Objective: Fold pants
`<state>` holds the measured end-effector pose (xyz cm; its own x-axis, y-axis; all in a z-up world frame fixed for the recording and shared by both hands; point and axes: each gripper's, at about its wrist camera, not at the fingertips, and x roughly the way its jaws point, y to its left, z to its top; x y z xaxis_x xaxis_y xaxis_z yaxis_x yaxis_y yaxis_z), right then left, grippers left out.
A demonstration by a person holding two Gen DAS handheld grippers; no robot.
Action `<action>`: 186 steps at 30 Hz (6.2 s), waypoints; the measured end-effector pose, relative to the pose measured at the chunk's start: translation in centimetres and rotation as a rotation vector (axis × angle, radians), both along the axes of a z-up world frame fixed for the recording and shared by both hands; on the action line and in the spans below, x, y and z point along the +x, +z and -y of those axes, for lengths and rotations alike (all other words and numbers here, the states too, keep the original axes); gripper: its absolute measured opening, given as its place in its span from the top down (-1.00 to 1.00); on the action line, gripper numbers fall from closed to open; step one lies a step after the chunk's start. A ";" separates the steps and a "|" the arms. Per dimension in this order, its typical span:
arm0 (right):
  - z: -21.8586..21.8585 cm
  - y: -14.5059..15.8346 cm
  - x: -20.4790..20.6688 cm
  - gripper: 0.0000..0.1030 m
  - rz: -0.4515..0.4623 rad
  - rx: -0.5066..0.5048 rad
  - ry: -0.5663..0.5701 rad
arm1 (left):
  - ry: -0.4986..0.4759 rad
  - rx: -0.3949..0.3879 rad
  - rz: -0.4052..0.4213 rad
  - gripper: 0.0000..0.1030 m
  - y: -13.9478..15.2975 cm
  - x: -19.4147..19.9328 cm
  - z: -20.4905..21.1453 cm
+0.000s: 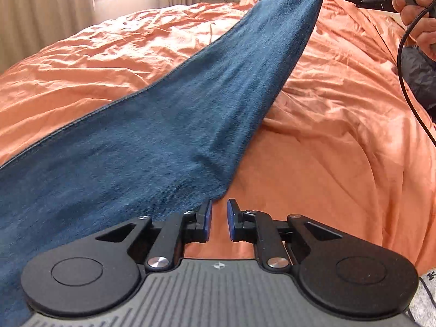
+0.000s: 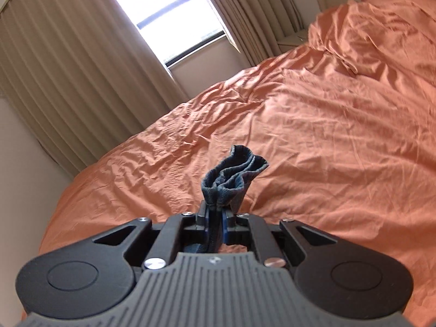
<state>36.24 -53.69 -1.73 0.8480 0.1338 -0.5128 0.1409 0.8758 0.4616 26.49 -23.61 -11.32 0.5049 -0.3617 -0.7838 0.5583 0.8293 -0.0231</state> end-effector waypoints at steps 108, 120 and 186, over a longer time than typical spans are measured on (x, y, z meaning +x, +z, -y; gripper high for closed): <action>-19.5 -18.3 0.5 1.00 -0.387 -0.033 0.262 | 0.573 -0.159 -0.054 0.92 -2.6 4.5 -17.7; -22.1 -16.6 -0.5 0.99 -0.323 -0.210 0.253 | 0.578 -0.141 0.031 0.71 -1.7 2.9 -17.8; -40.0 -16.4 2.2 0.56 -0.079 -0.286 0.501 | 1.348 -0.813 0.444 0.55 0.5 -6.0 -45.6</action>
<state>38.42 -13.67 -18.14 0.6746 0.3557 -0.6468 -0.2987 0.9328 0.2015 20.47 21.97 -10.81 0.9000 0.2805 -0.3335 -0.4354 0.5450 -0.7166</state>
